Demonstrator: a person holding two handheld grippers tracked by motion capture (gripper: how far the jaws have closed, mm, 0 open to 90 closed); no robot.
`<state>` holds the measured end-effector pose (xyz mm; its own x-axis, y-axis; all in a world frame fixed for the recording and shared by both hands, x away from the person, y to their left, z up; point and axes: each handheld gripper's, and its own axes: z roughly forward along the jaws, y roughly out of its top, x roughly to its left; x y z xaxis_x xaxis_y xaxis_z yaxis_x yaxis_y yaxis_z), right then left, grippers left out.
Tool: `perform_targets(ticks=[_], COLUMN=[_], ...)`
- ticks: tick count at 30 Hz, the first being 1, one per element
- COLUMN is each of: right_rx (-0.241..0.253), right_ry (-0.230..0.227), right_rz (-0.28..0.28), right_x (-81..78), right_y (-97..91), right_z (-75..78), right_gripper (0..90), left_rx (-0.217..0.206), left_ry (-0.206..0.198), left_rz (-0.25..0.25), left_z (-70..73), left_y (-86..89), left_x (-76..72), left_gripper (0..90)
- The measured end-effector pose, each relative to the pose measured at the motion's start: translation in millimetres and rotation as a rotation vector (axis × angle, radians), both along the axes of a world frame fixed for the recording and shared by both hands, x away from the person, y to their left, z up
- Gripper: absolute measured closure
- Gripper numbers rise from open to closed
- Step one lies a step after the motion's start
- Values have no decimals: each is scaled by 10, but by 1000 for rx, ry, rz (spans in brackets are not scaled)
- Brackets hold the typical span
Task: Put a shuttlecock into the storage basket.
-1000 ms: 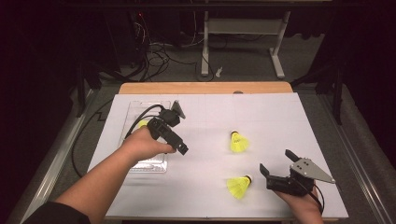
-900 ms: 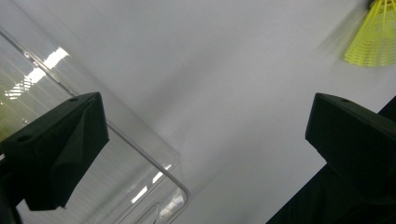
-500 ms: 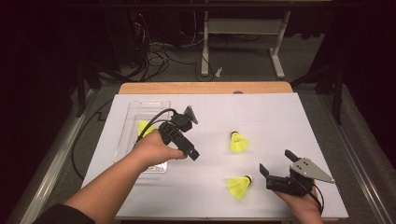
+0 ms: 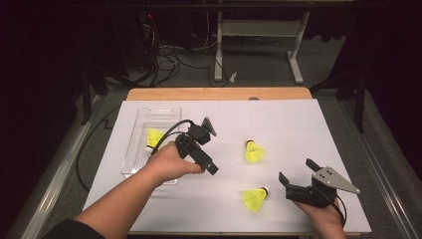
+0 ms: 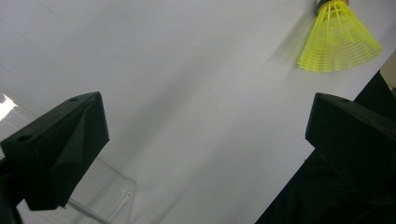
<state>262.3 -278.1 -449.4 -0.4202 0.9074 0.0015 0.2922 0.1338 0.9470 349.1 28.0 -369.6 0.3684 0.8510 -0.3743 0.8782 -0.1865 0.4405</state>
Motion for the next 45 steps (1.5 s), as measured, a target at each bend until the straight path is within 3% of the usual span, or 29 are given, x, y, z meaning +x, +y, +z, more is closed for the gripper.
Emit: perform_targets(ticks=[14,23,38,45], right_rx=[-20,-32,-24,-28], right_ry=[-3,-6,-4,-5], right_rz=[8,17,15,20], right_x=[13,0,5,11], right_y=[31,54,36,45], right_z=[-7,-4,2,-3], right_gripper=[6,6,6,8], left_rx=[-1,-20,-31,-44], left_ry=[13,-1,27,42], left_rz=[-39,-90,-162,-191], left_z=[-193,-205,-471,-575], left_y=[-169,-280,-504,-614], left_x=[-103,-220,-329,-368], left_gripper=[6,6,15,73])
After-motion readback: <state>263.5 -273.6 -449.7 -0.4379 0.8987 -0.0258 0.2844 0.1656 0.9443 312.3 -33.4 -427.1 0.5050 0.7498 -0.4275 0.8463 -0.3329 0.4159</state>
